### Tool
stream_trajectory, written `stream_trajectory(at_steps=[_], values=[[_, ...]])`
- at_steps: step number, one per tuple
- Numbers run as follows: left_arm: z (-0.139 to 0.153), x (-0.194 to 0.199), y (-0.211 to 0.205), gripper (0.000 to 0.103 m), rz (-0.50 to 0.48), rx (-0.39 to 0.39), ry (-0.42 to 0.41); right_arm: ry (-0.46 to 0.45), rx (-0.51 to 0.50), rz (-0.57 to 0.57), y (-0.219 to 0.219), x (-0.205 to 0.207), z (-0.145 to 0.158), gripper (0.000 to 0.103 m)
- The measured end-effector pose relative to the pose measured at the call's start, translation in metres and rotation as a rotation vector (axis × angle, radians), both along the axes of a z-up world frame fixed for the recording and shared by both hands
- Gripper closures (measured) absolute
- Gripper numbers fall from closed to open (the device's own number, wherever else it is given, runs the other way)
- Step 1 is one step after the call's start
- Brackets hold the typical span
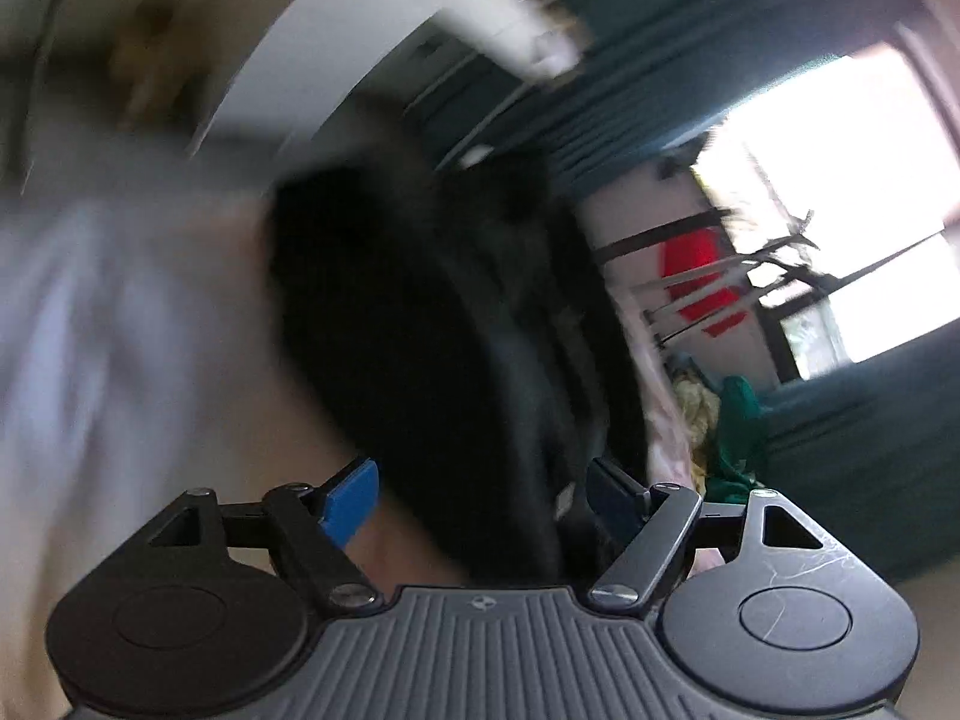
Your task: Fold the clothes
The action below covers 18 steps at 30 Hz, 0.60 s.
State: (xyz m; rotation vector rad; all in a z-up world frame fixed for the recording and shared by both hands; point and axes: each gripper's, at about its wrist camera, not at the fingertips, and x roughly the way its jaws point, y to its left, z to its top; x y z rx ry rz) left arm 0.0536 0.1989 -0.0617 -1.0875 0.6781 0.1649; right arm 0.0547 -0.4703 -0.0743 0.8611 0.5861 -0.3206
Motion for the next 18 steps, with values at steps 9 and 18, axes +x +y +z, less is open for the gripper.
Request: stream_trajectory(at_steps=[9,18], values=[[-0.041,0.005,0.01,0.032,0.028,-0.11,0.037,0.06,0.118,0.024,-0.013,0.038,-0.032,0.069],[-0.059,0.025,0.009,0.033,0.01,-0.079,-0.03,-0.005,0.176,-0.008,-0.043,0.107,-0.066,0.046]])
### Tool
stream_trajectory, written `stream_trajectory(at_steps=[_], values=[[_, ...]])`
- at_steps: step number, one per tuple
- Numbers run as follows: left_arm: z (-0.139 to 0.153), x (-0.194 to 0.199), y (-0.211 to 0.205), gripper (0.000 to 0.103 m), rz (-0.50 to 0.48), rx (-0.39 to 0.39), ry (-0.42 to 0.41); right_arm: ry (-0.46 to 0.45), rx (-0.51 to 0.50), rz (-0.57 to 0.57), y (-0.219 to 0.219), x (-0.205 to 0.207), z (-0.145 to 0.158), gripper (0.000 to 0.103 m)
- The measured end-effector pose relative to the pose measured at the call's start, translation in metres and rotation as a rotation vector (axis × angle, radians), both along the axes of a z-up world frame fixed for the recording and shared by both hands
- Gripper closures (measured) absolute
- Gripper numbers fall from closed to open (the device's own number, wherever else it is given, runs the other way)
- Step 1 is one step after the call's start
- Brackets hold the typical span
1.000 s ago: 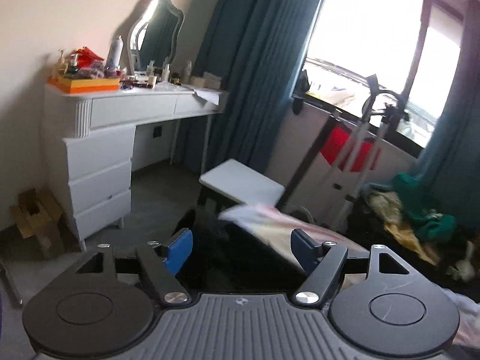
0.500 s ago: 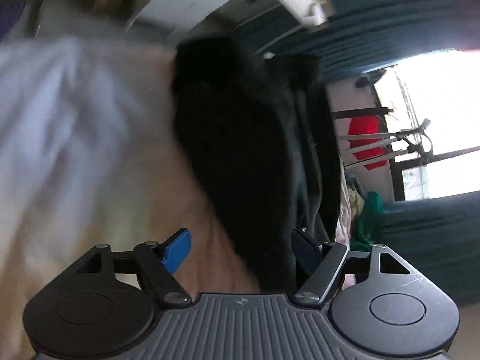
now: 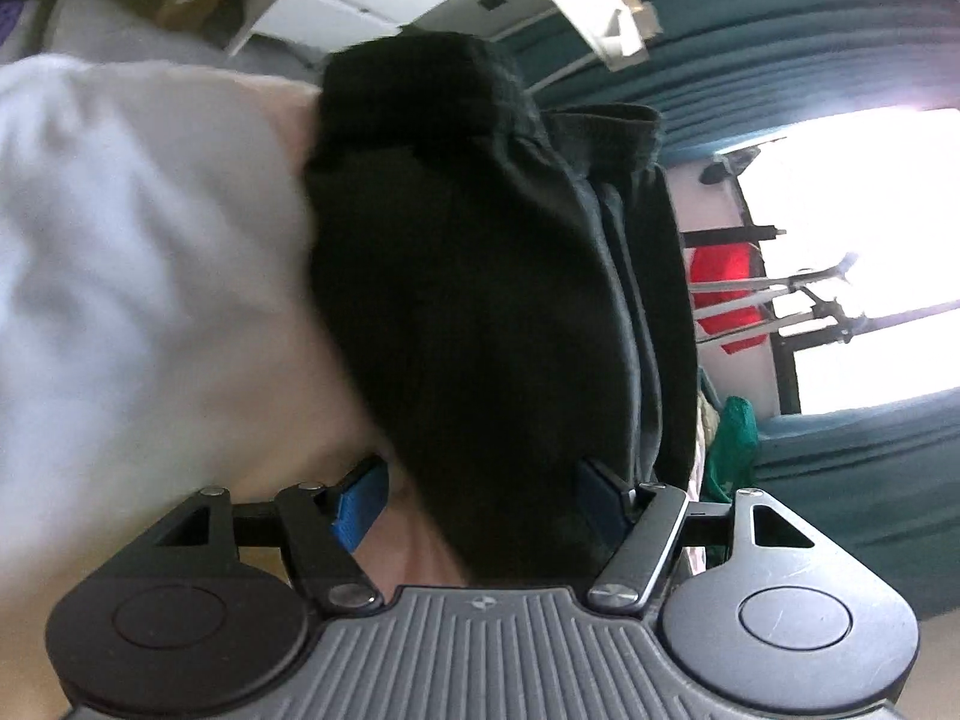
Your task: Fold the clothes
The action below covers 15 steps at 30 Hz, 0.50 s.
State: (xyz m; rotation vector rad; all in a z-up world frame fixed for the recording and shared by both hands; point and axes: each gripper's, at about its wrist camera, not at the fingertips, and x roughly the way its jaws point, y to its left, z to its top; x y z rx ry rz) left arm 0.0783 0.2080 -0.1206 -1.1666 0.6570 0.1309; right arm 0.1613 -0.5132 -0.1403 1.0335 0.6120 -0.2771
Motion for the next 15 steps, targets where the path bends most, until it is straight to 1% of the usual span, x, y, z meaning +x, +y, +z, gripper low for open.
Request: stream_trajectory(at_steps=[1,3,6,7,8,9,10,11,12,14,15], values=[[0.0,0.002,-0.002,0.033,-0.002,0.013,-0.009,-0.014,-0.018,-0.002,0.001,0.008,-0.001,0.046],[-0.001,0.005,-0.006,0.033,0.0,0.04,-0.019,-0.007,-0.067,-0.007,0.002,0.021,-0.004,0.045],[0.0,0.007,-0.013,0.037,0.003,0.093,-0.03,-0.01,-0.179,0.006,0.009,0.033,-0.003,0.047],[0.002,0.006,-0.015,0.041,0.002,0.116,-0.035,-0.009,-0.218,0.011,0.011,0.035,0.0,0.049],[0.005,0.005,-0.017,0.046,0.003,0.138,-0.04,-0.004,-0.248,0.012,0.012,0.037,0.004,0.055],[0.007,0.004,-0.019,0.049,0.004,0.159,-0.045,0.004,-0.273,0.011,0.013,0.038,0.008,0.066],[0.01,0.004,-0.021,0.057,0.004,0.181,-0.05,0.021,-0.286,0.002,0.014,0.037,0.012,0.07],[0.013,0.002,-0.023,0.07,0.003,0.199,-0.063,0.035,-0.291,-0.005,0.014,0.036,0.015,0.073],[0.017,-0.002,-0.024,0.074,-0.002,0.21,-0.087,0.043,-0.28,-0.007,0.013,0.034,0.019,0.073],[0.024,-0.008,-0.024,0.078,-0.01,0.212,-0.124,0.064,-0.261,0.001,0.012,0.029,0.025,0.073],[0.025,-0.012,-0.023,0.079,-0.012,0.199,-0.14,0.07,-0.252,0.006,0.012,0.025,0.029,0.072]])
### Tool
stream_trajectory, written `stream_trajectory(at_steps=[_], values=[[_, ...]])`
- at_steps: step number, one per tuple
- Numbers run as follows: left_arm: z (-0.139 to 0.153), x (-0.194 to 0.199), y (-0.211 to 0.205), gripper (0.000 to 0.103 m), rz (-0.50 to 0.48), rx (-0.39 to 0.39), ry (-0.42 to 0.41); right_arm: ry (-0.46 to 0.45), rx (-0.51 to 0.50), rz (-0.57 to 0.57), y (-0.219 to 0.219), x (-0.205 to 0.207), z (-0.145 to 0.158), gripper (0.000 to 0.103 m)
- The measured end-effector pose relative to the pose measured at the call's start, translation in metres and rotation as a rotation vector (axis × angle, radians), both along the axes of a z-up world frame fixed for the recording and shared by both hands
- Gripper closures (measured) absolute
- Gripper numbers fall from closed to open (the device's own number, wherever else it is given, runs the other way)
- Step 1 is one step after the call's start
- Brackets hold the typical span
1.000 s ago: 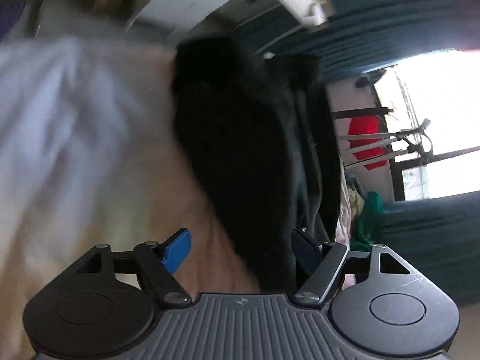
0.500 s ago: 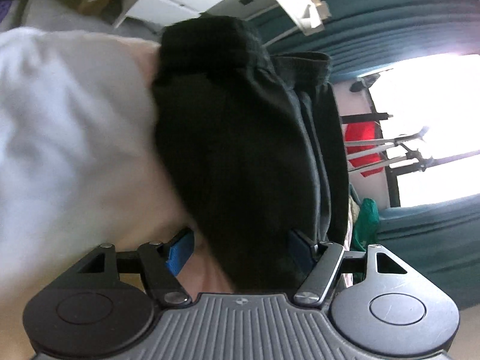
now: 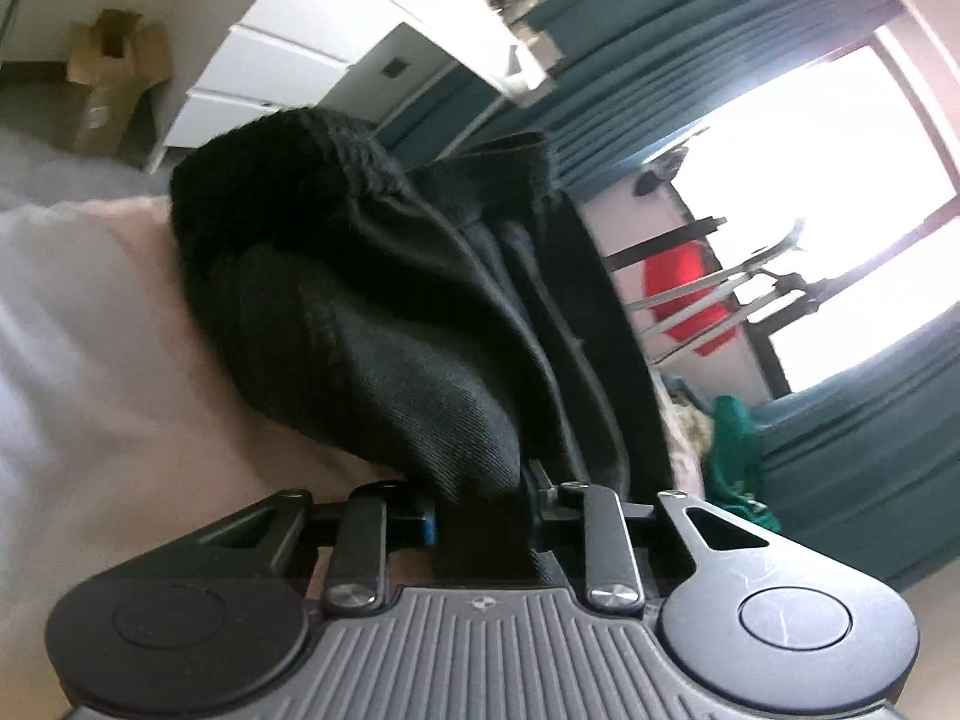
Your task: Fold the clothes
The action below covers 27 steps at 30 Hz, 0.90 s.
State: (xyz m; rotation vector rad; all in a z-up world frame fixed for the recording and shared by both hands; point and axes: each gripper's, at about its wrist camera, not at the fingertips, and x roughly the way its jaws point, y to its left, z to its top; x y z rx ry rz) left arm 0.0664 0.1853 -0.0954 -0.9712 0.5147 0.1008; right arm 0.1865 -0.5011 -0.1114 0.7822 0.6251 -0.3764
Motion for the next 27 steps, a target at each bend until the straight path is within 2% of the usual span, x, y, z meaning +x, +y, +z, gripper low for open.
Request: stream_trajectory(at_steps=[2,5,7,9,11,12,15,17,19,21,22,23,25,26,27], values=[[0.001,-0.01,0.004,0.082,-0.002,-0.035,-0.036,-0.012,0.019,0.025,0.004,-0.013,0.008,0.072],[0.008,-0.005,0.004,0.086,-0.006,-0.084,-0.098,-0.047,0.069,0.111,0.017,-0.033,0.018,0.071],[0.013,-0.014,0.005,0.086,-0.01,-0.116,-0.145,-0.065,0.156,0.186,0.028,-0.041,0.019,0.067],[0.02,-0.018,0.006,0.087,-0.019,-0.131,-0.198,-0.054,0.292,0.251,0.041,-0.04,0.009,0.049],[0.028,-0.011,0.005,0.087,-0.02,-0.145,-0.247,-0.024,0.371,0.285,0.054,-0.035,0.0,0.04],[0.03,-0.01,0.005,0.087,-0.019,-0.155,-0.264,-0.012,0.385,0.288,0.061,-0.032,-0.004,0.04],[0.029,-0.013,0.004,0.087,-0.016,-0.183,-0.261,-0.055,0.397,0.227,0.064,-0.026,-0.015,0.04],[0.027,-0.016,0.005,0.087,-0.012,-0.198,-0.255,-0.079,0.462,0.164,0.055,-0.023,-0.023,0.04],[0.024,-0.02,0.007,0.087,-0.008,-0.223,-0.254,-0.143,0.513,0.074,0.042,-0.029,-0.028,0.04],[0.021,-0.025,0.01,0.087,-0.004,-0.24,-0.259,-0.199,0.465,0.001,0.03,-0.035,-0.025,0.04],[0.021,-0.026,0.011,0.087,-0.002,-0.242,-0.261,-0.222,0.431,-0.033,0.024,-0.039,-0.023,0.041],[0.02,-0.026,0.012,0.087,0.0,-0.245,-0.264,-0.23,0.4,-0.054,0.019,-0.04,-0.022,0.046],[0.019,-0.027,0.013,0.087,0.002,-0.251,-0.263,-0.179,0.352,-0.039,0.015,-0.035,-0.026,0.065],[0.019,-0.027,0.013,0.087,0.001,-0.25,-0.262,-0.153,0.328,-0.031,0.012,-0.033,-0.027,0.08],[0.02,-0.026,0.013,0.087,0.0,-0.246,-0.26,-0.136,0.31,-0.024,0.011,-0.031,-0.029,0.084]])
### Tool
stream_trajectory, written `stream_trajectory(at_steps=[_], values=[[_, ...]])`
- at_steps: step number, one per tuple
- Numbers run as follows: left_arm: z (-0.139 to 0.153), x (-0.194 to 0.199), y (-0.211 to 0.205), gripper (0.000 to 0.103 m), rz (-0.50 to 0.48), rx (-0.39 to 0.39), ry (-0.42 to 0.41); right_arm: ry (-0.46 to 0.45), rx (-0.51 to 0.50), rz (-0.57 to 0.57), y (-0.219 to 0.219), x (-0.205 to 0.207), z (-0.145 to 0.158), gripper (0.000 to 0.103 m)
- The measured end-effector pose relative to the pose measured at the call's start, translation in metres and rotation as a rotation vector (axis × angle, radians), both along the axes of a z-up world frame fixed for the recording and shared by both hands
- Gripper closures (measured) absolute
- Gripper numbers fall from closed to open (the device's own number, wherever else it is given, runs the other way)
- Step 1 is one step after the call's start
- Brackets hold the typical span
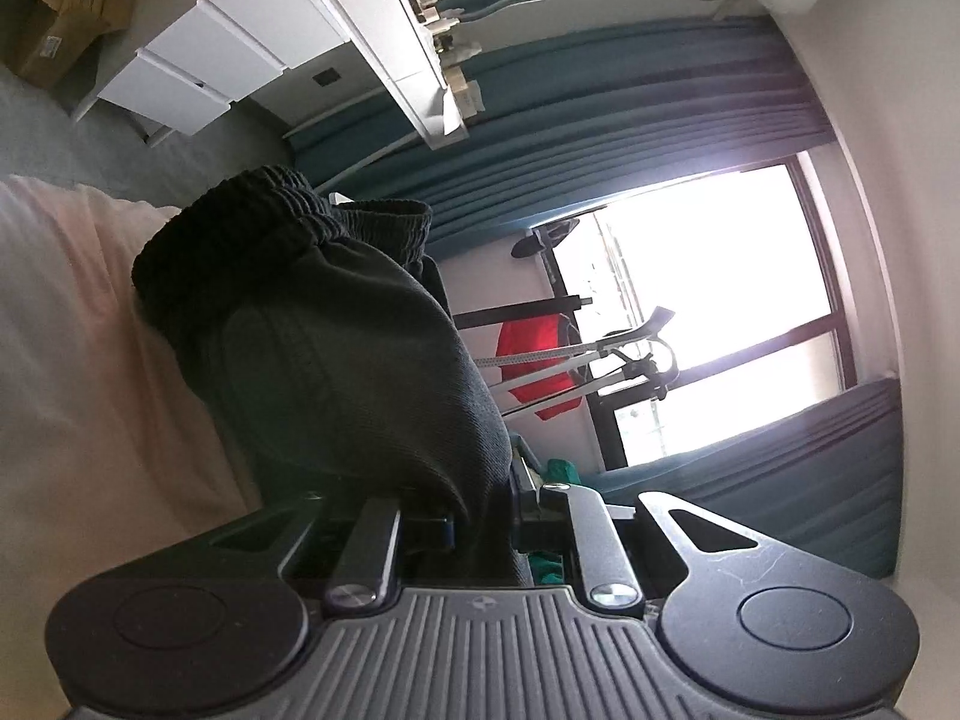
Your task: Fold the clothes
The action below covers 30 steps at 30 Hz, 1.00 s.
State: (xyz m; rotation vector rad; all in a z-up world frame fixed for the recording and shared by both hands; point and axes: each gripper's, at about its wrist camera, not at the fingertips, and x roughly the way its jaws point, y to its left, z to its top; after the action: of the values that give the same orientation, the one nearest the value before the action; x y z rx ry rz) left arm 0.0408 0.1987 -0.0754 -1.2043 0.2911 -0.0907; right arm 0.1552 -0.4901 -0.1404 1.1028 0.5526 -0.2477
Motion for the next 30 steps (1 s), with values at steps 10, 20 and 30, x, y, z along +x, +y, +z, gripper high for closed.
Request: stream_trajectory(at_steps=[10,20,30], values=[[0.012,0.015,0.006,0.087,0.0,-0.017,-0.018,-0.183,-0.143,-0.09,0.017,-0.039,0.07,0.095],[0.006,-0.021,0.037,0.087,0.068,-0.154,-0.004,-0.421,-0.429,-0.024,0.056,-0.111,0.175,0.096],[0.014,-0.031,0.045,0.086,0.034,0.02,0.21,0.012,0.222,0.036,0.018,-0.183,0.068,0.092]])
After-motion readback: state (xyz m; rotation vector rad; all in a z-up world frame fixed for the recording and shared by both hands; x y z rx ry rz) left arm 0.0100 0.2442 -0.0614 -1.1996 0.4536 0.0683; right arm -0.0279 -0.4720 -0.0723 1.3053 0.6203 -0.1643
